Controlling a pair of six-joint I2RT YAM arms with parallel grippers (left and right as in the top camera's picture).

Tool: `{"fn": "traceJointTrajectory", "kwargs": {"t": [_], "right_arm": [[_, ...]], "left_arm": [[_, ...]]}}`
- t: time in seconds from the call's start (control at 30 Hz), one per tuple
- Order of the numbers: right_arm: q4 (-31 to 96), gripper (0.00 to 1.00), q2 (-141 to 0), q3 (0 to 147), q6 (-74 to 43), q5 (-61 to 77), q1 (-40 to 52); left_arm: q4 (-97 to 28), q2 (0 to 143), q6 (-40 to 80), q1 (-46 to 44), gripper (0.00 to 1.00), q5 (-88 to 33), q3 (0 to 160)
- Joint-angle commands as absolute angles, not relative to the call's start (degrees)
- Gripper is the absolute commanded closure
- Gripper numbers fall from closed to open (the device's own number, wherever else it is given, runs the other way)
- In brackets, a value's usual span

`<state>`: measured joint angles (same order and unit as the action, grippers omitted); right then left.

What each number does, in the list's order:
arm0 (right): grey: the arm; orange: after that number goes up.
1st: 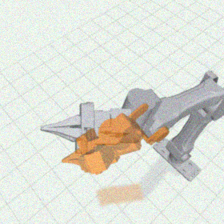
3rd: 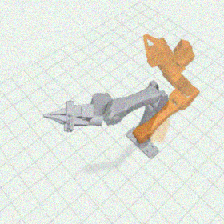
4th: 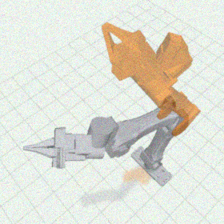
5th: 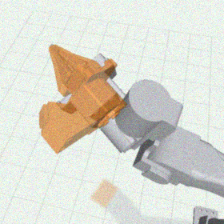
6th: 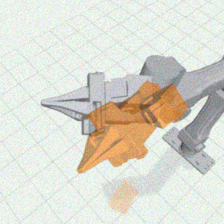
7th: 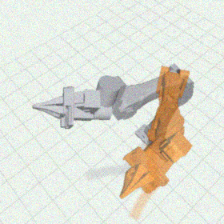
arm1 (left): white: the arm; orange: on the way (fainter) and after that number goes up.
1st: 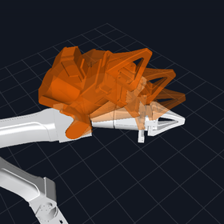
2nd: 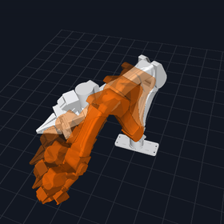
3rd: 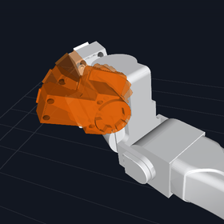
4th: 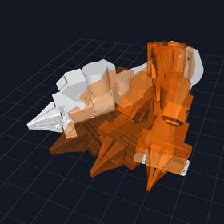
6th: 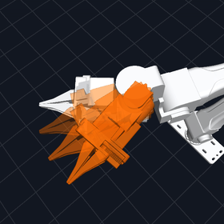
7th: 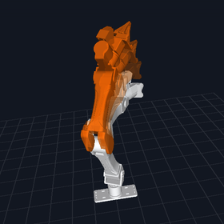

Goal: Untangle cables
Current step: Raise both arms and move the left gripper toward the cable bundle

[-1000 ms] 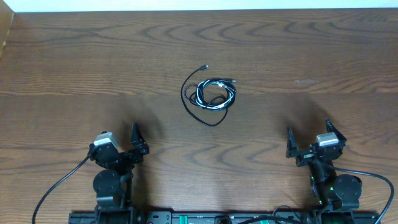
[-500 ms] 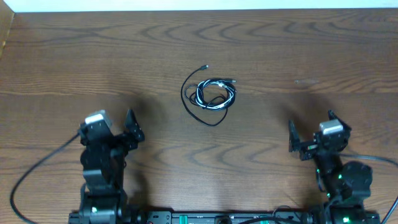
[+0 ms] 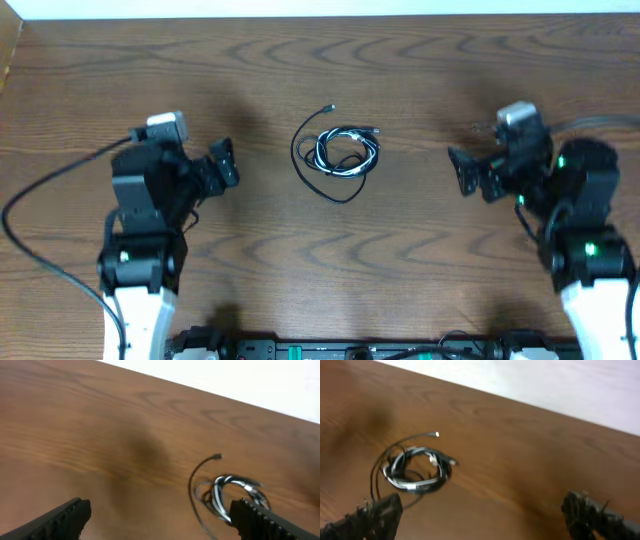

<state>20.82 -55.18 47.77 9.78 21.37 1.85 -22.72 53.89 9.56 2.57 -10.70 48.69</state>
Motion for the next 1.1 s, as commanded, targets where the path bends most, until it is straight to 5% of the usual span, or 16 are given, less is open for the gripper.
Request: {"fn": "traceJointTrajectory", "kwargs": {"t": [0.0, 0.3, 0.93, 1.07], "right_arm": [[26.09, 0.01, -63.79, 57.63, 11.46, 26.79, 2.20], [40.80, 0.01, -80.99, 76.66, 18.17, 29.56, 2.20], [39.66, 0.01, -83.18, 77.14, 14.22, 31.79, 2.24], [39.66, 0.08, -83.18, 77.12, 14.24, 31.64, 2.24]], "left_arm": [[-26.17, 60.60, 8.56, 1.28, 0.05, -16.08, 56.47], [-36.64, 78.81, 4.29, -9.13, 0.05, -15.88, 74.63], [-31.86, 104.73, -5.37, -20.14, 0.05, -27.86, 81.84], [-35.03, 107.48, -8.54, -22.57, 0.09, -26.74, 81.84]]}}
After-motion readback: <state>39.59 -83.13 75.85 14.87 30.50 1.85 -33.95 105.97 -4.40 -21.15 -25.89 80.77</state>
